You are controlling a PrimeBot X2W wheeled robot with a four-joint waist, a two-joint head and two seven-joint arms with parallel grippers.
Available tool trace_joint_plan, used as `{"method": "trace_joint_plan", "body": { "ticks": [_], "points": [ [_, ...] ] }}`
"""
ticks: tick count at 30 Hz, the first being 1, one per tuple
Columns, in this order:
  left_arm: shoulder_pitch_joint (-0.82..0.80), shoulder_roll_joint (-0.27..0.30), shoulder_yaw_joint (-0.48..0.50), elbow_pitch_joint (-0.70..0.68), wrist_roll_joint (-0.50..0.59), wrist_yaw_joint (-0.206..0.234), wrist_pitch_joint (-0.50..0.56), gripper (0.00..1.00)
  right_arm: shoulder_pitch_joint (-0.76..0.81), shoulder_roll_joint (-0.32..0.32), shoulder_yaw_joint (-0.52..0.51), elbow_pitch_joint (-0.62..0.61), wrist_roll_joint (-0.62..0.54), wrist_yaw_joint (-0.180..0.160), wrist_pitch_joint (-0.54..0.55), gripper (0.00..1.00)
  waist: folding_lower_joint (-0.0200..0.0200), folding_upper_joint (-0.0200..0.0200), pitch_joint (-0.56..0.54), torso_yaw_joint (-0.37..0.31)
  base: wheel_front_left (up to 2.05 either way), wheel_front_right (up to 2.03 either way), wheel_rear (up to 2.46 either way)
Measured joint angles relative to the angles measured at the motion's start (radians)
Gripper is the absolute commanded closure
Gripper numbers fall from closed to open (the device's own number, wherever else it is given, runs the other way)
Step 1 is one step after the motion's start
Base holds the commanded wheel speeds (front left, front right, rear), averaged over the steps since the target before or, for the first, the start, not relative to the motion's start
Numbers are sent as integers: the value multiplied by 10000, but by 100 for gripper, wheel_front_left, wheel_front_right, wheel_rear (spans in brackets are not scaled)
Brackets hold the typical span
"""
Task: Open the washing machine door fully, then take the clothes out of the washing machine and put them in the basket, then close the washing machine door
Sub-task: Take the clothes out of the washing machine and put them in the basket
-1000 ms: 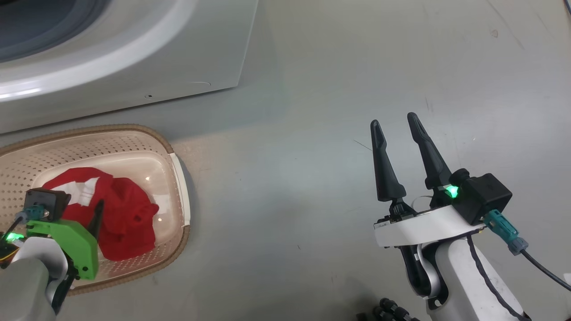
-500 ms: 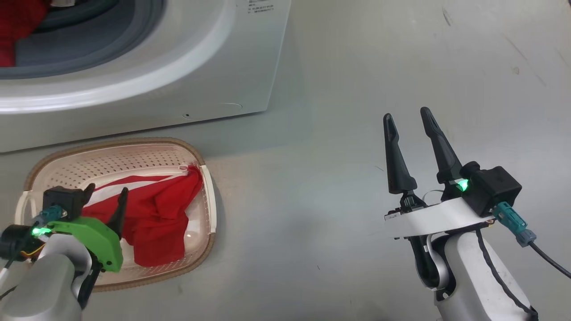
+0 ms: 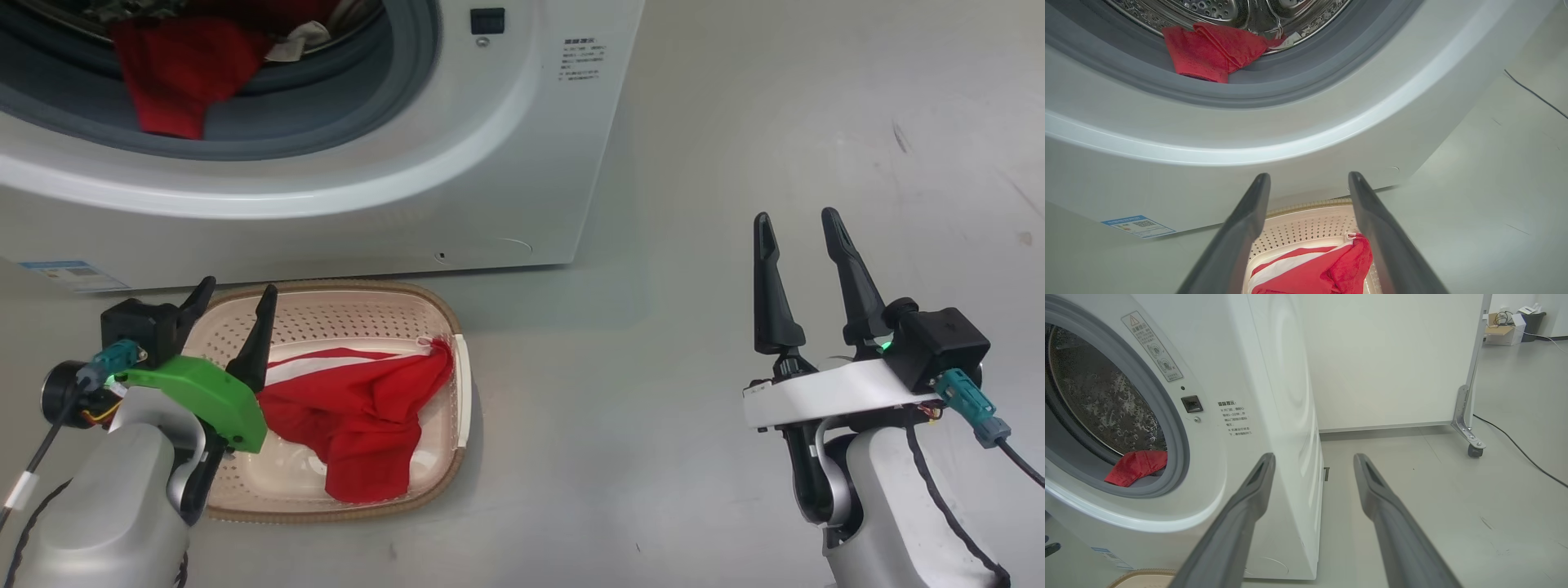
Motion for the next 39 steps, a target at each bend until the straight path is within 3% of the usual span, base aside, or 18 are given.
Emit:
{"method": "trace_joint_plan", "body": {
  "ticks": [12,20,39],
  "points": [
    [61,-81,660,-1315,332,0,-29,0,603,-21,-449,184,17,242,0,0,0,0,-1303,1087,0,0,0],
    [1168,-159,949,-2090,754,63,-29,0,1108,-4,-548,228,33,355,0,0,0,0,-2095,1557,0,0,0],
    [2738,-382,1649,-3946,1296,336,-29,0,1605,25,-654,100,48,596,0,0,0,0,-2554,1780,0,0,0]
  ]
}}
